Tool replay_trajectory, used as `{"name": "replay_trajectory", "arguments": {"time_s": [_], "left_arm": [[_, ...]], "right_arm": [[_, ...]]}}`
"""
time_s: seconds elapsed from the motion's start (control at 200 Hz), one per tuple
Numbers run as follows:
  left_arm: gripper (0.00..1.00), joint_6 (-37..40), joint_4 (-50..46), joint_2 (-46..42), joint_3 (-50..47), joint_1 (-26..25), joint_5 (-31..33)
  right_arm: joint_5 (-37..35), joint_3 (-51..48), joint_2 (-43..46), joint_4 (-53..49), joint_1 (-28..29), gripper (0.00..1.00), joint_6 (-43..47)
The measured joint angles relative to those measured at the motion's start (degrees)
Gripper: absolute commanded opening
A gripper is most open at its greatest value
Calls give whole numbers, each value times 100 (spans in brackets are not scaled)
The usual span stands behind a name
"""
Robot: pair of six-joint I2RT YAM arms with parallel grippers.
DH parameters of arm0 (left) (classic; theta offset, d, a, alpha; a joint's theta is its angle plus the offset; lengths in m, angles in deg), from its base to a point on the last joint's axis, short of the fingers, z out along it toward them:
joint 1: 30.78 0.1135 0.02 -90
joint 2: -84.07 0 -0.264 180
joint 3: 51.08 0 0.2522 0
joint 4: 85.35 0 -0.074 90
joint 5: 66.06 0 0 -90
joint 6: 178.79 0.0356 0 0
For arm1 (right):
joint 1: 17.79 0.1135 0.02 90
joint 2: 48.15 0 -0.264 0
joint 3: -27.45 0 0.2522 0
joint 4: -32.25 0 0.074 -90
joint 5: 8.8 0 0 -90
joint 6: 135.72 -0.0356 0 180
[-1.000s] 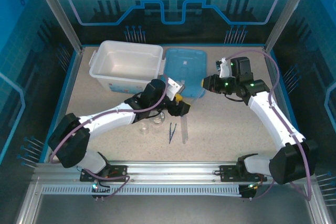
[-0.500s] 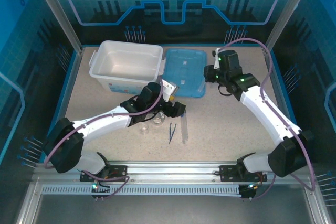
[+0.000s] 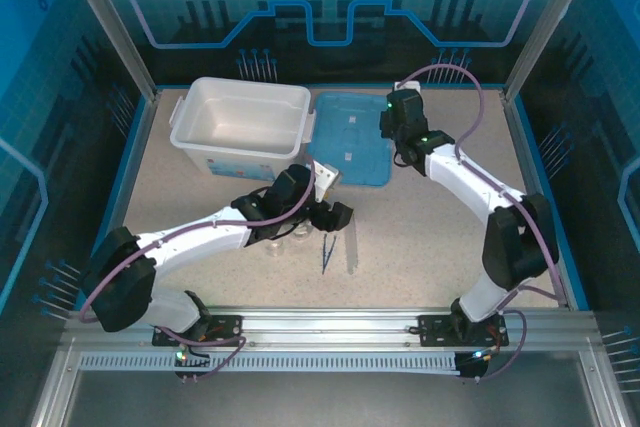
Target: Organize the chemistry lab equipment
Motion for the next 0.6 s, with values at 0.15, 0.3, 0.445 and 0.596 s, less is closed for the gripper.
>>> {"name": "replay_trajectory", "arguments": {"time_s": [0.15,0.3,0.445,0.596], "left_arm": [[81,-2,-50,-120,-9,-83,96],[80,-44,-111,-201,-28,-107,151],[80,-116,-149,-201,-28,-114,170],[81,-149,-146,-201,-33,-140,173]], "right_arm": [[-304,35,-262,369,-17,12,116],[-411,37,-354,542,-146,12,125],[-391,68,-444,544,-433,13,-39],[-295,68,-549,535,-675,13,-221]]}}
